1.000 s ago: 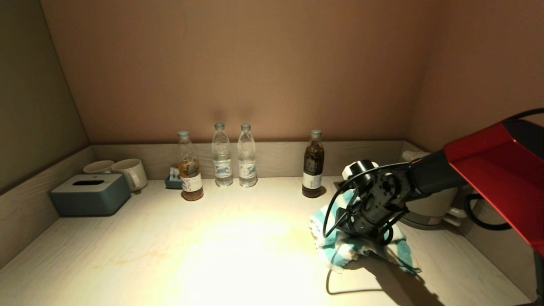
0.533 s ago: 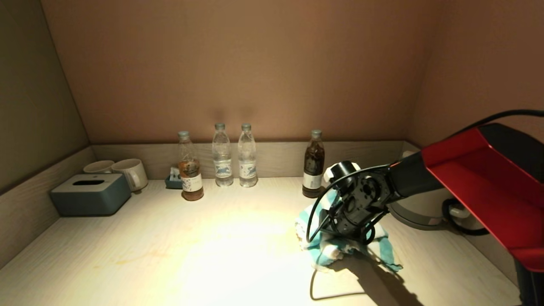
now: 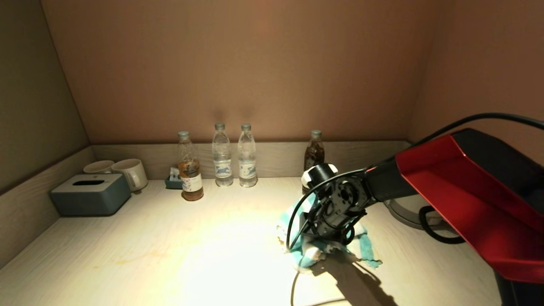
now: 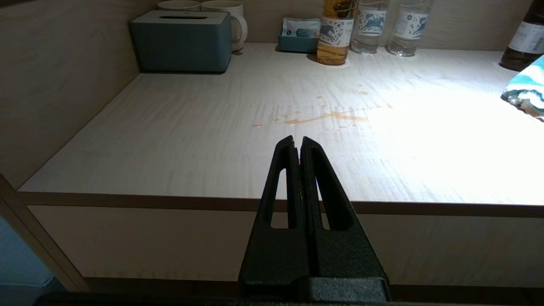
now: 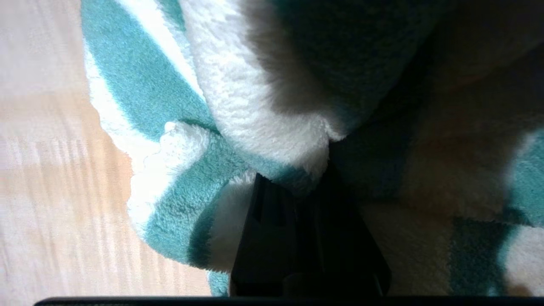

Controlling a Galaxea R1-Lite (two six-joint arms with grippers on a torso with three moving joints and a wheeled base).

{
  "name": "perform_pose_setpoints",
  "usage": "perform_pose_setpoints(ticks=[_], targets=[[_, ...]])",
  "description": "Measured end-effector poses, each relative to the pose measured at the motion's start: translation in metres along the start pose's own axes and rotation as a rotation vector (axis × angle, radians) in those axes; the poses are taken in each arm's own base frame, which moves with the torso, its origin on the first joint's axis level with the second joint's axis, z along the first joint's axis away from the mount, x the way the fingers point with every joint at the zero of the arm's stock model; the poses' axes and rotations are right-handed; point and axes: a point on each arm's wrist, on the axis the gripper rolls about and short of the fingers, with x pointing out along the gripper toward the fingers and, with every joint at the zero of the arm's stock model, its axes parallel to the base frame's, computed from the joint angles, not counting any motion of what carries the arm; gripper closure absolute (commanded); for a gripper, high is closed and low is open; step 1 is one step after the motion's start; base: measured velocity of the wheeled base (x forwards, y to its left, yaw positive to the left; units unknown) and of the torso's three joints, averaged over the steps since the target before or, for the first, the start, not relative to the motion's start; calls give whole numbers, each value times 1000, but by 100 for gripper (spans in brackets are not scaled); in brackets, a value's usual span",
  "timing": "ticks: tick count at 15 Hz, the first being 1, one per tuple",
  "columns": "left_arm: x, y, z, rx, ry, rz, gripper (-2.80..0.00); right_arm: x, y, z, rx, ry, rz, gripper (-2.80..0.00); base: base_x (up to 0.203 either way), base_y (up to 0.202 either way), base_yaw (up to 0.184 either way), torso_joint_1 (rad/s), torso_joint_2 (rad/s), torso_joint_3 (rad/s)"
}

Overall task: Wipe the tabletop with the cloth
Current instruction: Sweep the stains on the table

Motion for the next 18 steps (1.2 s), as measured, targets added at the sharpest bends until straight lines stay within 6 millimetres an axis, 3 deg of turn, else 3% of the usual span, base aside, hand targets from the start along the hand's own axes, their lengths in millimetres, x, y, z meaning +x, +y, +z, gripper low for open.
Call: perform_pose_setpoints(ticks=[11, 18], targets=[[0, 0, 0, 0, 0, 0, 0, 9, 39, -11, -89, 10, 46, 0, 0, 0, 0, 0, 0, 0], [0, 0, 0, 0, 0, 0, 0, 14, 94, -14, -180, 10, 102, 0, 0, 0, 0, 0, 0, 0]])
